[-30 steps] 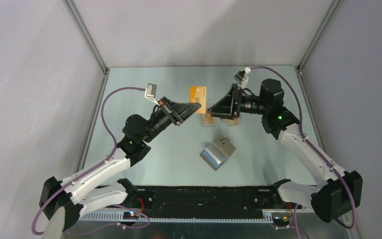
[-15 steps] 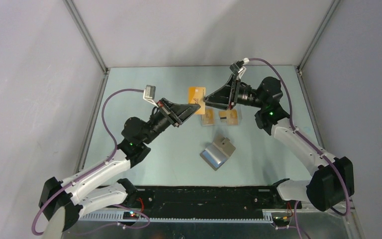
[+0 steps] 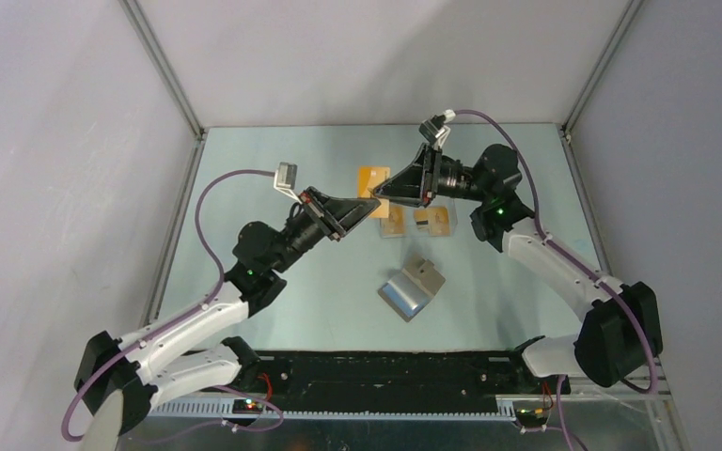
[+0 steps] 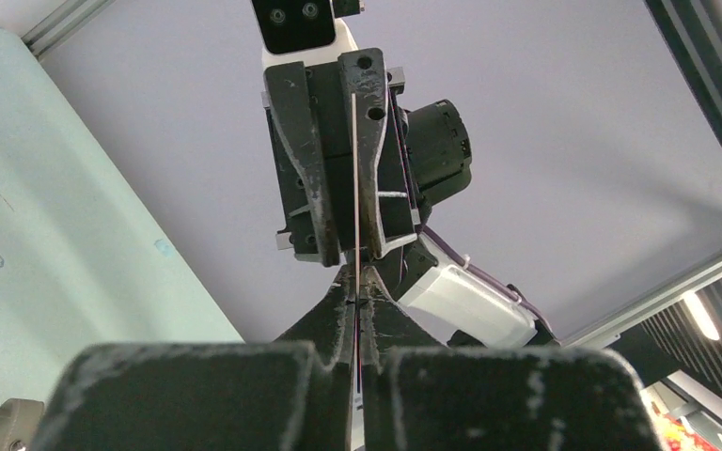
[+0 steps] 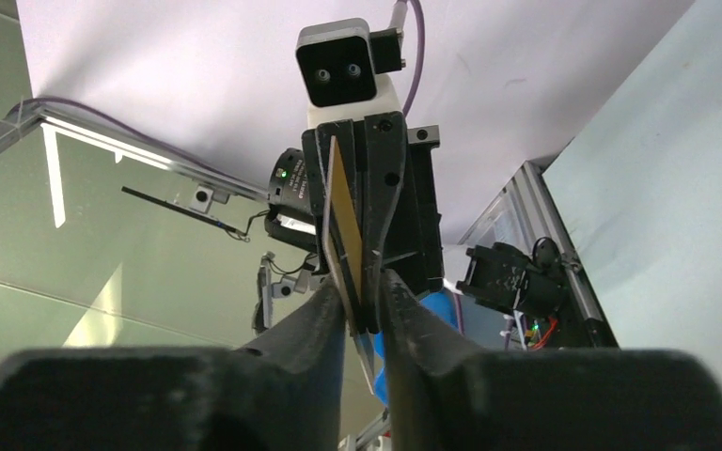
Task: Put the credit cards into the card holder
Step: Insert the credit card into the card slot.
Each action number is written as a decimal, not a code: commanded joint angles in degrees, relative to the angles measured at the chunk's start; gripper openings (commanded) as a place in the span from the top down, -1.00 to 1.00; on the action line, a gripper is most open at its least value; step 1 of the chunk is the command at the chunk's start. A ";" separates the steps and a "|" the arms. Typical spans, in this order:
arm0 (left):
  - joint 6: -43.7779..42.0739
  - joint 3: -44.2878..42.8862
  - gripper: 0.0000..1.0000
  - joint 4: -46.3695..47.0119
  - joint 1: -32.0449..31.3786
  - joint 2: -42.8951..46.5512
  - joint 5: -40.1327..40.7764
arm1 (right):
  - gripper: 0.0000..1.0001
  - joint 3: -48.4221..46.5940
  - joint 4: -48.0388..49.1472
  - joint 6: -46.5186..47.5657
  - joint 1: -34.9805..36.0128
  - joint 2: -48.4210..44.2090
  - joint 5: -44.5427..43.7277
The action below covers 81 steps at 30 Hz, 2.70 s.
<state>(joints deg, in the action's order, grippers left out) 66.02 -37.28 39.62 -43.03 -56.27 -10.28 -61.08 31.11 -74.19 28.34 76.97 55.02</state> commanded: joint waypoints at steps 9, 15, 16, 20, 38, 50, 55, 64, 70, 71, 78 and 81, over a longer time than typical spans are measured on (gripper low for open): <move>1.00 1.22 -0.48 2.32 -0.43 -0.19 0.46 | 1.00 -3.35 -1.50 3.10 -0.67 -0.89 2.21; 6.00 6.73 -0.69 -4.04 -0.40 1.07 2.39 | 1.00 -3.37 -27.33 20.21 -7.49 -6.27 0.29; 6.11 7.73 -0.68 -6.53 -0.44 1.62 2.65 | 1.00 -3.39 -34.85 24.73 -8.38 -7.68 -0.16; 8.00 10.77 -0.63 -19.90 -0.54 1.87 4.50 | 1.00 -3.37 -53.38 36.77 -11.65 -10.94 -4.66; 8.19 4.83 0.28 -32.09 -6.66 -24.35 7.02 | 1.00 -1.18 -74.29 50.88 6.74 -7.42 -31.66; 7.85 2.80 0.32 -33.06 -6.95 -31.62 8.25 | 1.00 0.81 -70.16 46.61 12.53 2.98 -38.41; 7.85 3.03 0.32 -33.05 -6.95 -32.86 8.65 | 1.00 0.85 -69.18 46.64 14.00 5.77 -39.63; 8.31 3.08 0.41 -33.18 -6.90 -34.31 9.12 | 1.00 -0.77 -66.88 46.56 18.57 9.53 -43.63; 8.77 2.88 0.50 -34.50 -6.91 -34.89 9.47 | 1.00 -8.23 -71.83 46.78 22.88 17.00 -52.45; 8.77 2.77 0.51 -34.75 -6.90 -34.97 9.44 | 1.00 -8.99 -72.57 46.73 23.49 18.00 -53.34; 8.56 1.98 0.70 -36.07 -6.86 -35.93 9.36 | 1.00 -15.14 -78.13 46.90 24.31 25.08 -58.67; 8.45 1.67 0.76 -36.68 -6.86 -36.20 9.56 | 1.00 -16.68 -79.89 47.07 24.00 26.25 -60.16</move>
<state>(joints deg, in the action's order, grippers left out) 75.16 -34.72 6.90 -49.71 -90.94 -3.22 -74.11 -44.42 -26.94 52.56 101.86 -0.32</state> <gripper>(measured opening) 0.132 0.010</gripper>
